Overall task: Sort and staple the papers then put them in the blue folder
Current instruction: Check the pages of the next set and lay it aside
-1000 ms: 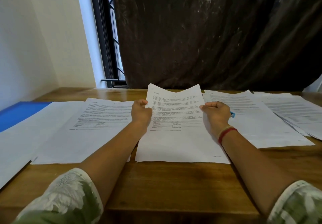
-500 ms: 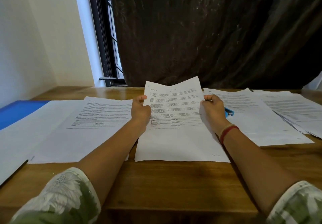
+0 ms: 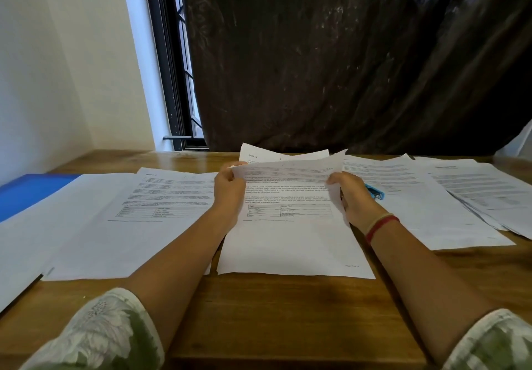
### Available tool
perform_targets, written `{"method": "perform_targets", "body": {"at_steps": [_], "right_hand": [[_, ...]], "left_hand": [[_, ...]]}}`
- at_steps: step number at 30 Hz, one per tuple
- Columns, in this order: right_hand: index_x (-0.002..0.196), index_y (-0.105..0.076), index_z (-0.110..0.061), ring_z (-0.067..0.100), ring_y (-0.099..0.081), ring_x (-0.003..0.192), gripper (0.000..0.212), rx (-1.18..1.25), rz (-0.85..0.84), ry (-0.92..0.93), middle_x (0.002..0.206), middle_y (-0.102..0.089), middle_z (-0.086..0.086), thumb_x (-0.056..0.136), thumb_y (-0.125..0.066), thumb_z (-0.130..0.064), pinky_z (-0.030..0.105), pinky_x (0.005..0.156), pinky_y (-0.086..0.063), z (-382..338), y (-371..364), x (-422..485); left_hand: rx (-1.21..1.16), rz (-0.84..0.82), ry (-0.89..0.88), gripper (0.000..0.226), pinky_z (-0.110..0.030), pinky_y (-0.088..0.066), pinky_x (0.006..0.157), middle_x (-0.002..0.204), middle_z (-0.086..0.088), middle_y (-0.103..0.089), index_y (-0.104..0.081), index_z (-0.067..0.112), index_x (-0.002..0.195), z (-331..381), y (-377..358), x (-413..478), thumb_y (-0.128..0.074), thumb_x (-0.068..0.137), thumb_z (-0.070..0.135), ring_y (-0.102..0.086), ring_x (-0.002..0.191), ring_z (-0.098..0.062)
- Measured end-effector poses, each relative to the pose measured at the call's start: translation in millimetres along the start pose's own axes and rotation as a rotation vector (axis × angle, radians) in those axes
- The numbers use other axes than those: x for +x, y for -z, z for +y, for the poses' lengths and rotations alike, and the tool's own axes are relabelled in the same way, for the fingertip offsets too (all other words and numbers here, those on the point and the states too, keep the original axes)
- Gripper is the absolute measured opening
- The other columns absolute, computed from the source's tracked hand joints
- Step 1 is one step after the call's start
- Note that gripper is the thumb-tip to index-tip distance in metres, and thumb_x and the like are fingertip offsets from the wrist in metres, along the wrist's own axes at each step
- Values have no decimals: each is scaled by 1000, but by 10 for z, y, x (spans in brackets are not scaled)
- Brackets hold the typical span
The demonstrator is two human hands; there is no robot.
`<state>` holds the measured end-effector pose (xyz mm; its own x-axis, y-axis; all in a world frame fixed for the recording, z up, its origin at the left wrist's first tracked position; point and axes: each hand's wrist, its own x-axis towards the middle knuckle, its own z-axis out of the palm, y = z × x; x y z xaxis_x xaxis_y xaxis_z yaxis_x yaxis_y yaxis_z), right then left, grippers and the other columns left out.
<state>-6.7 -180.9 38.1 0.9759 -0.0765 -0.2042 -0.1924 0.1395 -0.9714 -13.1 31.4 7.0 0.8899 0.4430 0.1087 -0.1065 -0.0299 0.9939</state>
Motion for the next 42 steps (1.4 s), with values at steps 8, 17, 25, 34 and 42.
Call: {"method": "perform_targets", "body": {"at_steps": [8, 17, 25, 34, 42], "right_hand": [[91, -62, -28, 19, -65, 79, 28, 173, -42, 75, 74, -71, -8, 96, -47, -50, 33, 78, -55, 46, 58, 51], [77, -54, -25, 13, -54, 63, 22, -2, 173, 208, 81, -63, 3, 97, -54, -16, 22, 61, -48, 72, 56, 50], [105, -60, -13, 16, -55, 85, 18, -121, 212, 393, 114, -65, 18, 93, -51, -3, 34, 84, -49, 122, 67, 96], [79, -55, -25, 14, -52, 57, 23, 109, 5, 214, 65, -58, -5, 101, -48, -27, 19, 53, -47, 27, -5, 96], [100, -66, -25, 29, -67, 92, 25, 220, -93, 134, 93, -76, 4, 84, -60, -43, 43, 94, -51, 132, 99, 92]], "left_hand": [[-180, 36, 25, 22, -33, -50, 78, 93, -1, -63, -56, 20, 80, 37, 7, -32, -49, 99, 11, -59, 92, -21], [-179, 11, 22, 13, -29, -48, 63, 88, -4, -63, -56, 9, 97, 43, -16, -60, -46, 93, 2, -61, 83, -20], [-113, 20, -57, 19, -34, -58, 79, 102, -4, -69, -64, 14, 111, -8, 2, -24, -62, 92, 12, -66, 92, -21], [-130, 66, -62, 22, -29, -56, 76, 104, -5, -68, -62, 13, 114, -30, 6, 35, -63, 92, 16, -66, 91, -20], [-95, 86, -65, 15, -29, -57, 74, 101, -2, -68, -64, 18, 106, -39, -20, 70, -63, 92, 15, -65, 92, -20]]}}
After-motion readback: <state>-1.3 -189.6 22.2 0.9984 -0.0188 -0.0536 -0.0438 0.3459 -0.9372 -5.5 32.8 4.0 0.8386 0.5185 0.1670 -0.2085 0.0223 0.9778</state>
